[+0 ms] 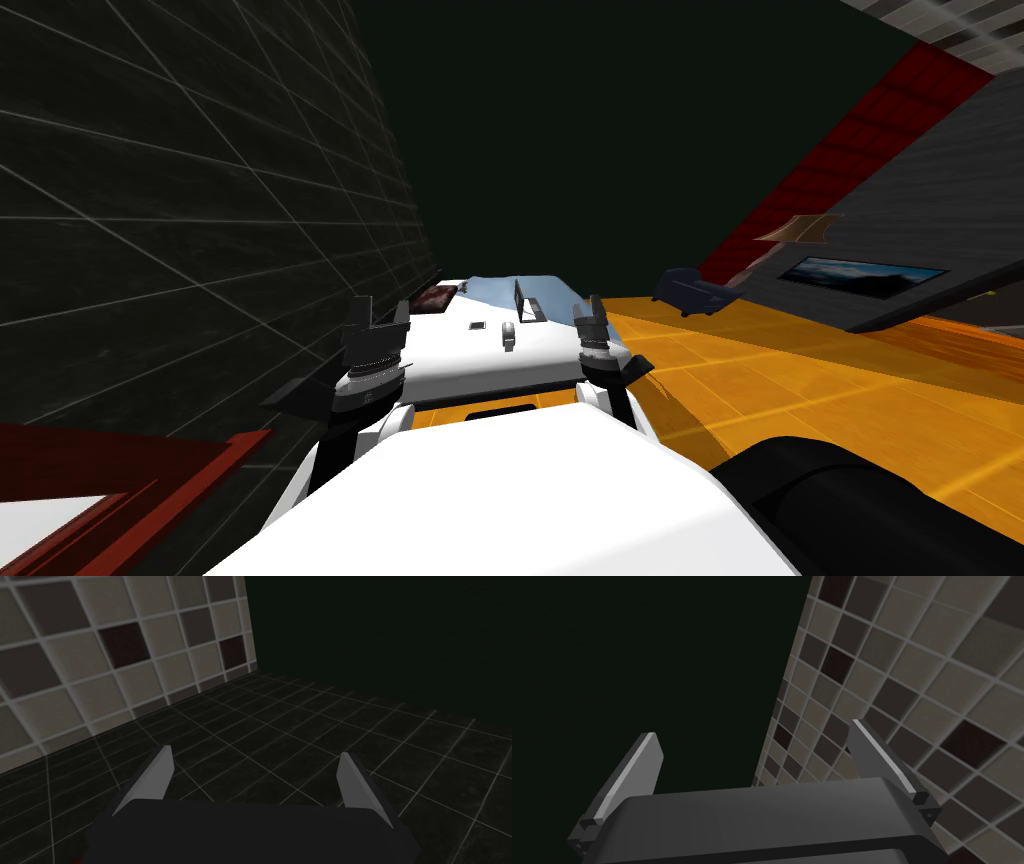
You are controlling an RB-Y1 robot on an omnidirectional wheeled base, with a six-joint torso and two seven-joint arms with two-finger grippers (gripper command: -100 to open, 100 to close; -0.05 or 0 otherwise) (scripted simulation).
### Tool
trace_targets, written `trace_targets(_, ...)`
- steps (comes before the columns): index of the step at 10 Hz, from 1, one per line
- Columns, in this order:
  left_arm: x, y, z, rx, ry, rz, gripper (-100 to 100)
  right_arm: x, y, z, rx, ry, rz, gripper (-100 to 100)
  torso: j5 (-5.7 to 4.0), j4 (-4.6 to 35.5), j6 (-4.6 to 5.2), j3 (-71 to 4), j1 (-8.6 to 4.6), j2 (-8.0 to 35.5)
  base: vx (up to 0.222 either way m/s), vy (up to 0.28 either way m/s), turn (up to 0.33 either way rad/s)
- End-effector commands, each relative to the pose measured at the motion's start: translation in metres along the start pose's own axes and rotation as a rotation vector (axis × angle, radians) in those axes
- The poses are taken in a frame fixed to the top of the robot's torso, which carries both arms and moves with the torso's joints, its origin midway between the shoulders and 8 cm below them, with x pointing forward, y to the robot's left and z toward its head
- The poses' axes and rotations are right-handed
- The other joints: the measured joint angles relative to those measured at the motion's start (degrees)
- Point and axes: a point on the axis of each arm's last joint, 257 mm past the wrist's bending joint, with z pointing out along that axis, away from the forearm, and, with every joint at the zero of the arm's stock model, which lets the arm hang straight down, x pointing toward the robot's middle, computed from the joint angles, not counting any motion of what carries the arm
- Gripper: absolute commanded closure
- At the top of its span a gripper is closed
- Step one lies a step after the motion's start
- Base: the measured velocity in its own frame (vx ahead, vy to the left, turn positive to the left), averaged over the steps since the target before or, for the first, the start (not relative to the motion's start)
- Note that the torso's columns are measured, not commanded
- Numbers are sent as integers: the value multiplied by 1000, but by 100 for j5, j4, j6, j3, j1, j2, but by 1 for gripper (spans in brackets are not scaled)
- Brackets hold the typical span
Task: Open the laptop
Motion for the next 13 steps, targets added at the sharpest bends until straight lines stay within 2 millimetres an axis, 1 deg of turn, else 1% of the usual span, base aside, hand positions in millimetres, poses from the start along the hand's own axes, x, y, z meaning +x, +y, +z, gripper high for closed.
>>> trace_targets(1, 0, 0, 0, 0, 0, 0, 0, 0, 0, 0, 0, 0, 0, 0, 0, 235, 0, -467, 0, 232, 0, 0, 0)
trace_targets(3, 0, 0, 0, 0, 0, 0, 0, 0, 0, 0, 0, 0, 0, 0, 0, 1006, 0, -2014, 0, 1003, 0, 0, 0)
trace_targets(9, 0, 0, 0, 0, 0, 0, 0, 0, 0, 0, 0, 0, 0, 0, 0, 3537, 0, -7073, 0, 3539, 0, 0, 0)
trace_targets(10, 0, 0, 0, 0, 0, 0, 0, 3, -5, 0, 11, 29, -25, -100, 0, 3960, 0, -7919, 0, 3962, -51, 20, 94)
trace_targets(11, 0, 0, 0, 0, 0, 0, 0, 6, -11, 0, 22, 53, -48, -100, 2, 4152, -2, -8305, 6, 4170, -114, 55, 153)
trace_targets(13, 0, 0, 0, 0, 0, 0, 0, 11, -28, -2, 56, 109, -112, -100, 7, 4227, -1, -8439, 23, 4240, -109, 112, 219)
